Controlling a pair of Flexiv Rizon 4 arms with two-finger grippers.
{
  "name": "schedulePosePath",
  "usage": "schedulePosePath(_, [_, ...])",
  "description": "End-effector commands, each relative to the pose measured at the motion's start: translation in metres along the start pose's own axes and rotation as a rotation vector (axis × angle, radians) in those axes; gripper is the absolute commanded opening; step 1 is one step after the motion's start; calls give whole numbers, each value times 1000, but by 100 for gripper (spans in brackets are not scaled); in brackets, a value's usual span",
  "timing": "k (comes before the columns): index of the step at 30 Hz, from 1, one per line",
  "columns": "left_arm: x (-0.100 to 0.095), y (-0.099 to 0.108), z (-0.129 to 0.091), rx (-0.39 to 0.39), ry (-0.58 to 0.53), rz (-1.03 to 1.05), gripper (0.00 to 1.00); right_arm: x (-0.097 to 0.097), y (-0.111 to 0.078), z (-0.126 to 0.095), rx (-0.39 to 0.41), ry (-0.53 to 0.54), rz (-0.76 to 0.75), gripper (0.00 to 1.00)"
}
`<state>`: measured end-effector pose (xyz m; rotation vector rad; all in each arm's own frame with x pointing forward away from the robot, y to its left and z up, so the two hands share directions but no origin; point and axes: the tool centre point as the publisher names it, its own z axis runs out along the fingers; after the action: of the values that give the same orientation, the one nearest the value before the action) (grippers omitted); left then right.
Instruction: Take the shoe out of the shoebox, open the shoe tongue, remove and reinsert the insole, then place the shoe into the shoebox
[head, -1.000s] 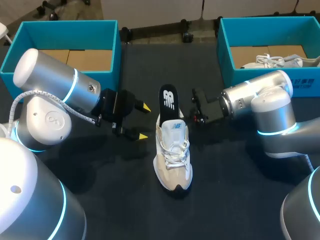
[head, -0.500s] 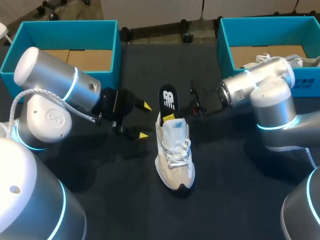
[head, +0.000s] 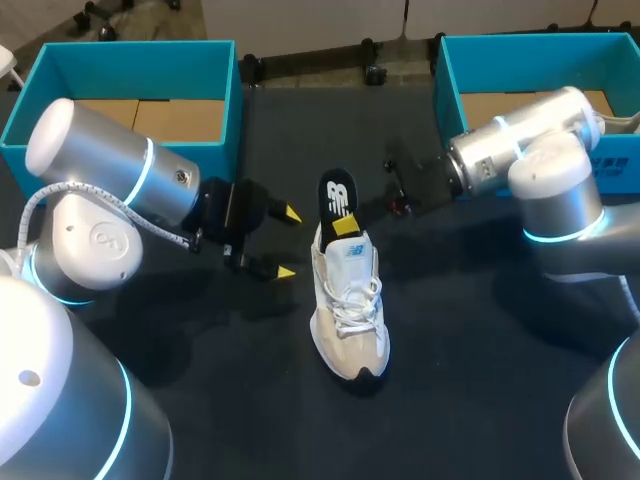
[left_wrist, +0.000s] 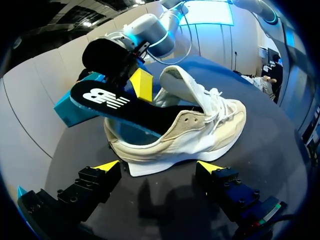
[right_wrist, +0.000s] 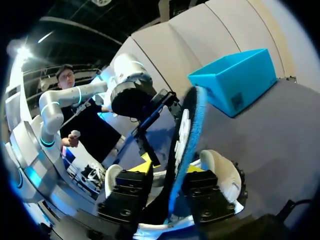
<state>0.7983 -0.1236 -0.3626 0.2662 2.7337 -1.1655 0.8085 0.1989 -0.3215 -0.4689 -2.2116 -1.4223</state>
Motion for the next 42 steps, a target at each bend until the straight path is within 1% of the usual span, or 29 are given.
schedulePosePath(1, [4, 0, -2, -1, -6, 0, 100, -7, 1, 1, 58, 10, 12, 0])
schedulePosePath(6, [6, 0, -2, -1, -3, -2, 100, -7, -5, 2, 98, 8, 31, 0])
schedulePosePath(11, [6, 0, -2, -1, -4, -1, 100, -2, -19, 7, 126, 24, 73, 0])
schedulePosePath(14, [6, 0, -2, -1, -1, -2, 100, 2, -28, 12, 157, 35, 102, 0])
schedulePosePath(18, [7, 1, 0, 1, 1, -5, 100, 8, -39, 15, 164, 45, 137, 0])
schedulePosePath(22, [7, 1, 1, 4, 0, -7, 100, 9, -48, 18, 174, 53, 164, 0])
schedulePosePath(26, [8, 1, 1, 6, 2, -8, 100, 8, -51, 20, 192, 61, 181, 0])
schedulePosePath(31, [8, 1, 1, 5, 0, -10, 100, 9, -47, 17, 213, 58, 176, 1])
schedulePosePath(32, [8, 1, 1, 5, -1, -10, 100, 9, -45, 16, 213, 51, 169, 13])
schedulePosePath(33, [8, 1, 0, 4, -1, -10, 100, 9, -41, 14, 208, 40, 157, 28])
schedulePosePath(35, [8, 1, 0, 4, -1, -10, 100, 9, -36, 12, 208, 32, 145, 39])
schedulePosePath(38, [8, 1, 0, 6, -2, -10, 100, 10, -31, 11, 207, 26, 132, 42])
schedulePosePath(39, [8, 1, 0, 6, -3, -10, 100, 10, -27, 11, 209, 22, 120, 44])
schedulePosePath(42, [8, 1, 0, 7, -5, -9, 100, 10, -21, 9, 212, 13, 104, 43])
